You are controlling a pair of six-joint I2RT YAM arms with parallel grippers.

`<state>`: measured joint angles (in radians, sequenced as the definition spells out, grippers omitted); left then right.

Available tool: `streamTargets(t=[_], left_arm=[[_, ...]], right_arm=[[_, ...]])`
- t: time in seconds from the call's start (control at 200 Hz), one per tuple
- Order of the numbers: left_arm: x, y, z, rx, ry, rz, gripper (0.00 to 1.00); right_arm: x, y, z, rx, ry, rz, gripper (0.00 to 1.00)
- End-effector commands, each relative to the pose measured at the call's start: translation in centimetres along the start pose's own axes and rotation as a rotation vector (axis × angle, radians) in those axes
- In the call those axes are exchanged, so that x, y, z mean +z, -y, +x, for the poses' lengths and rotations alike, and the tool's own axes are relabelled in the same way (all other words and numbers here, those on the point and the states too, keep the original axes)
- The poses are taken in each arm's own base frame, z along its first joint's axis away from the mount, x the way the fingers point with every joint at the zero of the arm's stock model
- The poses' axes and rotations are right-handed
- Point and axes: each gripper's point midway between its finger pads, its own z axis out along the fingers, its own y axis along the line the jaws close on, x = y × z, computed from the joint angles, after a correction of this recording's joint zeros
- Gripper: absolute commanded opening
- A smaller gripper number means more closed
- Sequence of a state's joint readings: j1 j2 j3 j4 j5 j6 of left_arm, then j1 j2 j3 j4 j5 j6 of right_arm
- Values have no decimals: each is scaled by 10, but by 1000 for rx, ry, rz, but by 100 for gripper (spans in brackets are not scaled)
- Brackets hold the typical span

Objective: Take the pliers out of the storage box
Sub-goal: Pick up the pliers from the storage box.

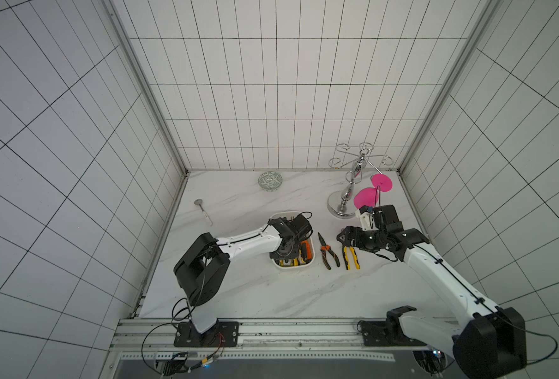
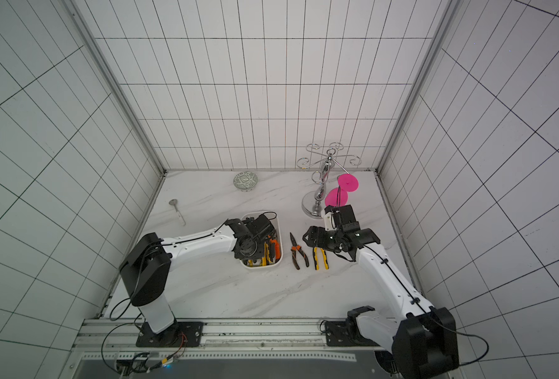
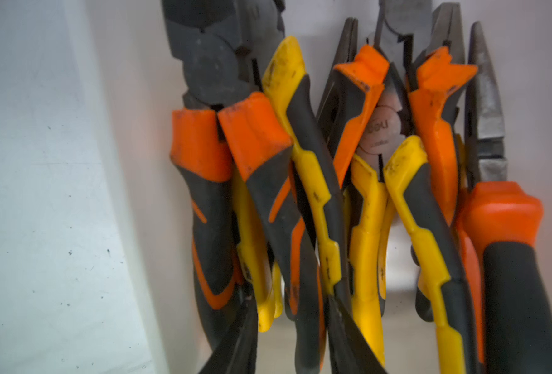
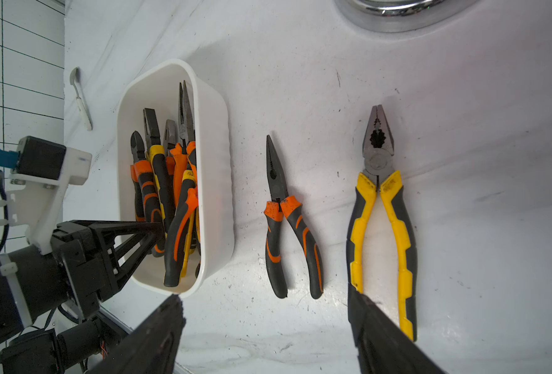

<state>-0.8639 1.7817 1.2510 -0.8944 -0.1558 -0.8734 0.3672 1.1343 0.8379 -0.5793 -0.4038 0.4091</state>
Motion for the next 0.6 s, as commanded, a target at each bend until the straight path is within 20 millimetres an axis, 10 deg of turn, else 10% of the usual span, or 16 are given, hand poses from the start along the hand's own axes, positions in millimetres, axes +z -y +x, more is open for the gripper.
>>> streamTargets(t=[0.0,0.275,0.595], left_arm=[[10,5,2,16,-21,0,24],[3,6,-3,28,-7,3,0],[-36,1,-15,62,69,-6,0]], right_arm=[[7,4,11,9,-29,5,83],[7,2,10,9,-33,-2,83],[5,-7,6,-4,-18,-40,83]])
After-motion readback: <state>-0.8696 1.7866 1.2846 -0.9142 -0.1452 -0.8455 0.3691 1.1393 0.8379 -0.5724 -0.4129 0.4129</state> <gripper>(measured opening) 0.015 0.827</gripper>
